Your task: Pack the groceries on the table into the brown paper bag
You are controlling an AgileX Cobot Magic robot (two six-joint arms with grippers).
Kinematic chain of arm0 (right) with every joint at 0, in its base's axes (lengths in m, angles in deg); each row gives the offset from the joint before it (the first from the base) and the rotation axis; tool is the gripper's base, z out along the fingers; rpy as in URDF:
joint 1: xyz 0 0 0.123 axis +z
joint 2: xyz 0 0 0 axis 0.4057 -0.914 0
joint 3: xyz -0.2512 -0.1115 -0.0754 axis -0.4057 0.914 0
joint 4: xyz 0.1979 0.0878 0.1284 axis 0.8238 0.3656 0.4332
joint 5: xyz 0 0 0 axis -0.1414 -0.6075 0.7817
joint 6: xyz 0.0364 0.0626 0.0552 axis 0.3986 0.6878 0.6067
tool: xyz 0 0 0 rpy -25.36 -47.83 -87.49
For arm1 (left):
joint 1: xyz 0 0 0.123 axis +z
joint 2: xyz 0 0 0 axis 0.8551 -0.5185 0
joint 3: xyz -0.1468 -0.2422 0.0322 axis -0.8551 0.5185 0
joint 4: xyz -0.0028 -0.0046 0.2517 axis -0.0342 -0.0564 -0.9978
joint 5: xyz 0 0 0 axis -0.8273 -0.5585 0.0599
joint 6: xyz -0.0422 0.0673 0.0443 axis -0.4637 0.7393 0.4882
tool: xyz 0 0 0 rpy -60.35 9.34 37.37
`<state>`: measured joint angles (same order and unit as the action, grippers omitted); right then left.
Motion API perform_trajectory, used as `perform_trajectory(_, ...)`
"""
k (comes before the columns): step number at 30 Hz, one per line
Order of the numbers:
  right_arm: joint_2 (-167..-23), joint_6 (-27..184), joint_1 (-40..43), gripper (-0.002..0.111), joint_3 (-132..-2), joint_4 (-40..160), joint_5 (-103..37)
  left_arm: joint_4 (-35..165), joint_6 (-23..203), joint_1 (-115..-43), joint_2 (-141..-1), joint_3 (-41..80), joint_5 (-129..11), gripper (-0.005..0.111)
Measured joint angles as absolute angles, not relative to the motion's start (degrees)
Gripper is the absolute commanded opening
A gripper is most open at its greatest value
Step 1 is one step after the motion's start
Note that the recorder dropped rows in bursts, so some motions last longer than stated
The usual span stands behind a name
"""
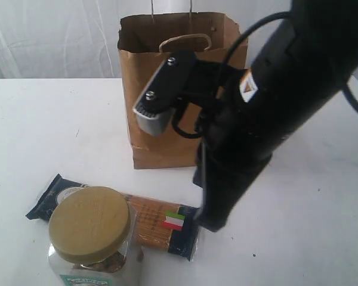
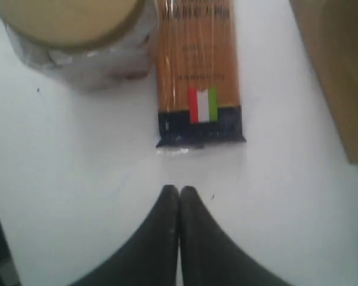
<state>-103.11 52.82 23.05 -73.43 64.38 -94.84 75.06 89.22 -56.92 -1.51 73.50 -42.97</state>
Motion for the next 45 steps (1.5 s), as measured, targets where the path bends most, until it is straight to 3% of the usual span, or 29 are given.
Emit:
perform_trajectory(2, -104.5, 52.8, 24.0, 0.001, -74.1, 64.4, -90.3, 74.9, 89.2, -56.9, -1.5, 73.5, -42.9, 0.0)
perform_trajectory(5, -105.0, 52.8, 25.2, 0.012, -74.5, 65.3, -82.6, 74.9, 89.3, -56.9, -1.5, 73.5, -42.7, 0.0)
perform_trajectory(8, -105.1, 52.8, 25.8, 0.033, -74.7, 65.7, -79.1, 74.9, 89.3, -56.9, -1.5, 73.5, -42.8, 0.0)
perform_trajectory(12, -105.1, 52.6, 26.0, 0.072, -74.8, 66.5, -79.9, 74.9, 89.3, -56.9, -1.5, 73.5, -42.9, 0.0)
perform_trajectory(15, -105.1, 52.7, 26.0, 0.083, -74.8, 68.4, -82.0, 74.9, 89.3, -56.9, -1.5, 73.5, -42.9, 0.0)
perform_trajectory(25, -105.1, 52.7, 26.1, 0.083, -74.8, 83.0, -83.2, 74.9, 89.3, -56.9, -1.5, 73.5, -42.9, 0.0)
perform_trajectory(34, -105.5, 52.9, 26.1, 0.078, -74.8, 82.0, -83.1, 74.9, 89.5, -56.9, -1.5, 73.5, -42.9, 0.0)
perform_trajectory(38, -106.5, 63.2, 26.3, 0.055, -74.8, 68.1, -81.9, 74.9, 89.5, -56.9, -1.5, 73.5, -42.9, 0.0)
perform_trajectory(43, -109.5, 81.2, 26.3, 0.008, -74.8, 53.0, -84.1, 74.9, 89.5, -56.9, -1.5, 73.5, -42.9, 0.0)
perform_trajectory(45, -110.4, 84.7, 26.3, 0.0, -74.3, 52.6, -84.5, 74.9, 89.5, -56.9, -1.5, 73.5, -42.9, 0.0)
